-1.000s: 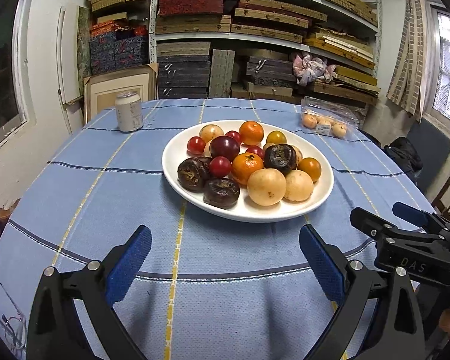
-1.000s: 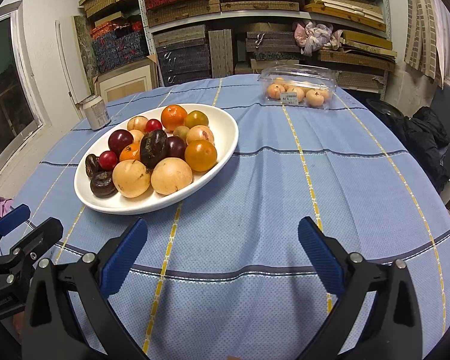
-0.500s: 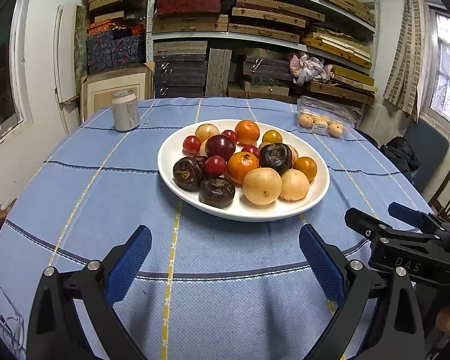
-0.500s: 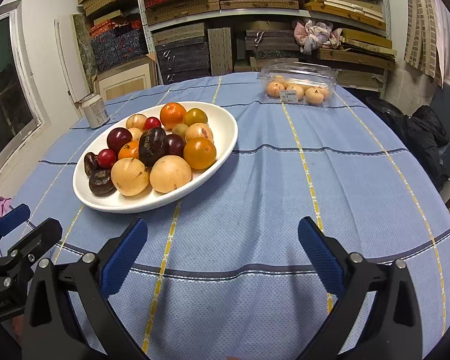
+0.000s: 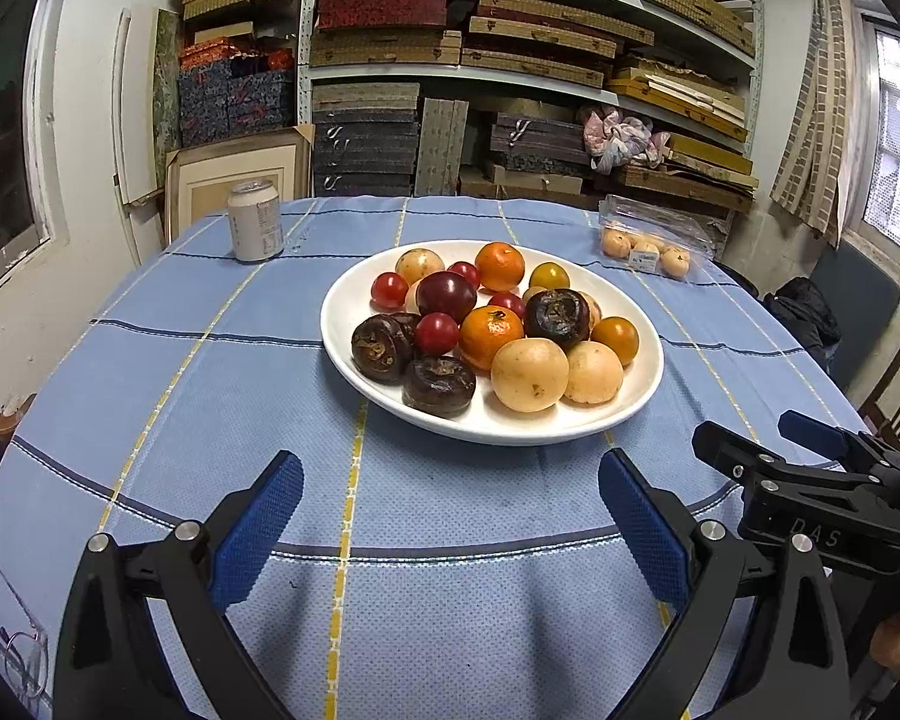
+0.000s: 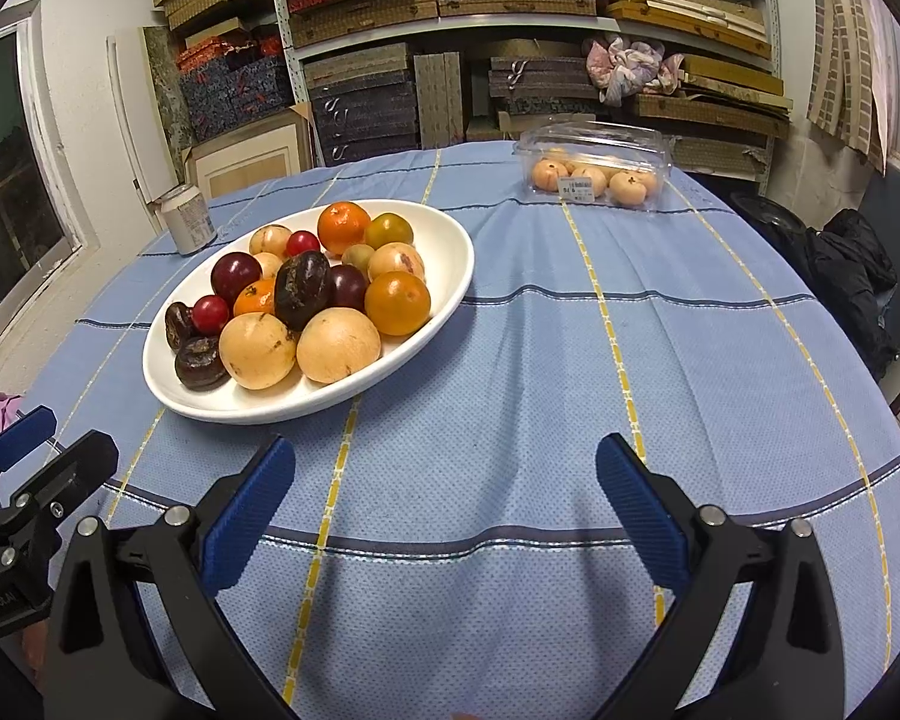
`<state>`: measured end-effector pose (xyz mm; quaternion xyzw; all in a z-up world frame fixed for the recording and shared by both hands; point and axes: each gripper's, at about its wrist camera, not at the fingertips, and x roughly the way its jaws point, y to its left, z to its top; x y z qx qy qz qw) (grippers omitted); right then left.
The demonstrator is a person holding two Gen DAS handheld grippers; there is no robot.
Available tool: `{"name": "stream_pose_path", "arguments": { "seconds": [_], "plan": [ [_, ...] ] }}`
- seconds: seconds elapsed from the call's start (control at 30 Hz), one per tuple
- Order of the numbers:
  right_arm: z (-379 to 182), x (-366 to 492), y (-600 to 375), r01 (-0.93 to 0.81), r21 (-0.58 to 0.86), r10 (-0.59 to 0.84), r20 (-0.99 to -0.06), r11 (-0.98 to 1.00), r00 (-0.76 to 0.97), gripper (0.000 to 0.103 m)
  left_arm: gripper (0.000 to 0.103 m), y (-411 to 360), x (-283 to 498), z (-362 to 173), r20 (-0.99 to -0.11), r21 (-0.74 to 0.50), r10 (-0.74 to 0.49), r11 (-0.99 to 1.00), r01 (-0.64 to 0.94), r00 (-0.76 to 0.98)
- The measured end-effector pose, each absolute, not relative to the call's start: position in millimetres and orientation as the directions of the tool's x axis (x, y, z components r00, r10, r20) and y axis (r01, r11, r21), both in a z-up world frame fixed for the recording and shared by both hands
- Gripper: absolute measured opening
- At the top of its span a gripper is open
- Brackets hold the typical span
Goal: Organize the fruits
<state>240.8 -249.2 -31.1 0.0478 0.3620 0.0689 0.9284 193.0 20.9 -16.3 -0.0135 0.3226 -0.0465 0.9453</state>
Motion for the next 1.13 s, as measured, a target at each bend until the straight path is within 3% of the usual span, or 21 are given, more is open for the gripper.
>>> {"name": "stream_pose_path", "arguments": {
  "seconds": [1.13],
  "plan": [
    [-31.1,241.6,-249.7,-0.091,0.138,0.161,-0.67,0.986,0.725,0.099,0.099,23.3,192.3,-14.1,-0.596,-0.071,-0.096,0.995,0.068,0.797]
  ]
}}
